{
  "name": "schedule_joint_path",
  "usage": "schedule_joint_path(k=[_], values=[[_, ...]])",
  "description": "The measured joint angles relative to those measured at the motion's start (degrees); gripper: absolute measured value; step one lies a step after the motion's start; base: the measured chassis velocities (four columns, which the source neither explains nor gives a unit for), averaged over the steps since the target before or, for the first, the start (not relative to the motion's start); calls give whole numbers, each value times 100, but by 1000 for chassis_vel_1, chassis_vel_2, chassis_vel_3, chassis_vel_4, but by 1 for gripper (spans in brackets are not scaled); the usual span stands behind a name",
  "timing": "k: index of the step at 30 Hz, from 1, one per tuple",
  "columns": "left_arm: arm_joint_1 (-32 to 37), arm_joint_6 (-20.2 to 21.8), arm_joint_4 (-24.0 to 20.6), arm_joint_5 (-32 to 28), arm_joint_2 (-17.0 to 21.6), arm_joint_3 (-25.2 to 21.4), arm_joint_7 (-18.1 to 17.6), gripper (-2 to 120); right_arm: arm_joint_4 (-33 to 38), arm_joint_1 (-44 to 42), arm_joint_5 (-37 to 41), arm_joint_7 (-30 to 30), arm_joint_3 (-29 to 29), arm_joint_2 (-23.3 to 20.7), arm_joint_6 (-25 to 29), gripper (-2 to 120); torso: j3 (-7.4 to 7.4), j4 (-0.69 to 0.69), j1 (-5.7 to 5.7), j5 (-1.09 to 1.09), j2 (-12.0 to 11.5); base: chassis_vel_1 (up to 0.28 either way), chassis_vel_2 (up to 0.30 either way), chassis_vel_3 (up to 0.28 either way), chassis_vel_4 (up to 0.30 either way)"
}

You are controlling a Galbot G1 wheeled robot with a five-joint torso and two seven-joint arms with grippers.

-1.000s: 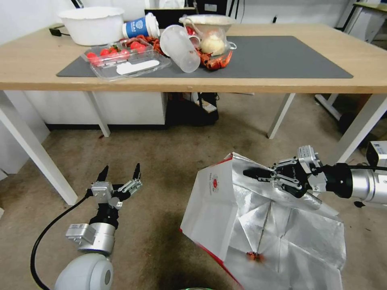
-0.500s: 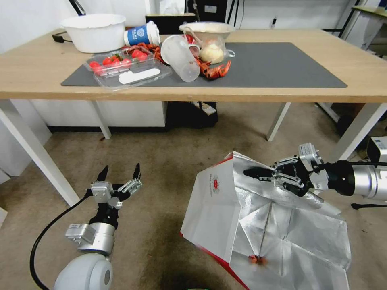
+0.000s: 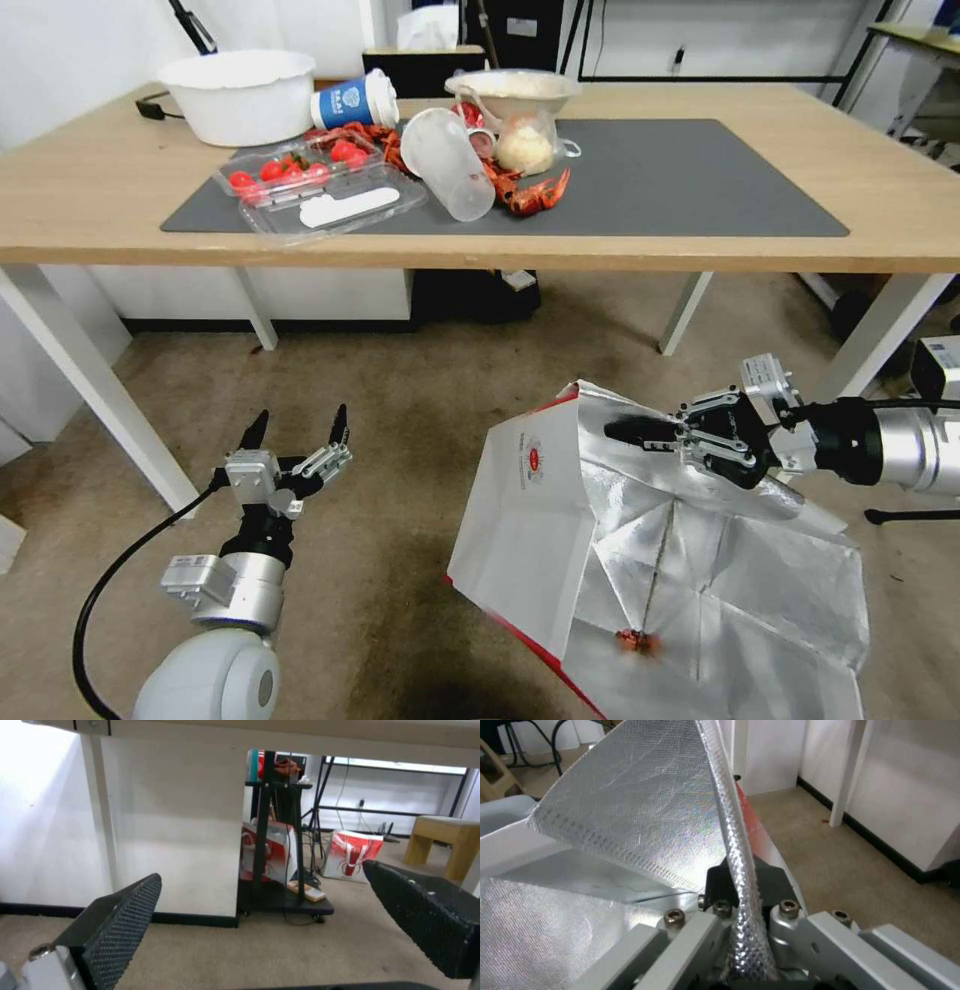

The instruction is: Pick up the food delivery bag from the floor and place it on the table.

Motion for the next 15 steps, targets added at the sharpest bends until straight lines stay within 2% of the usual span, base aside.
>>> schedule_joint_path(k=[15], values=[[2, 6, -14, -1, 0, -7, 2, 100, -5, 5, 17, -31, 9, -20, 0, 0, 245, 0, 90, 0, 332, 0, 0, 0, 0]])
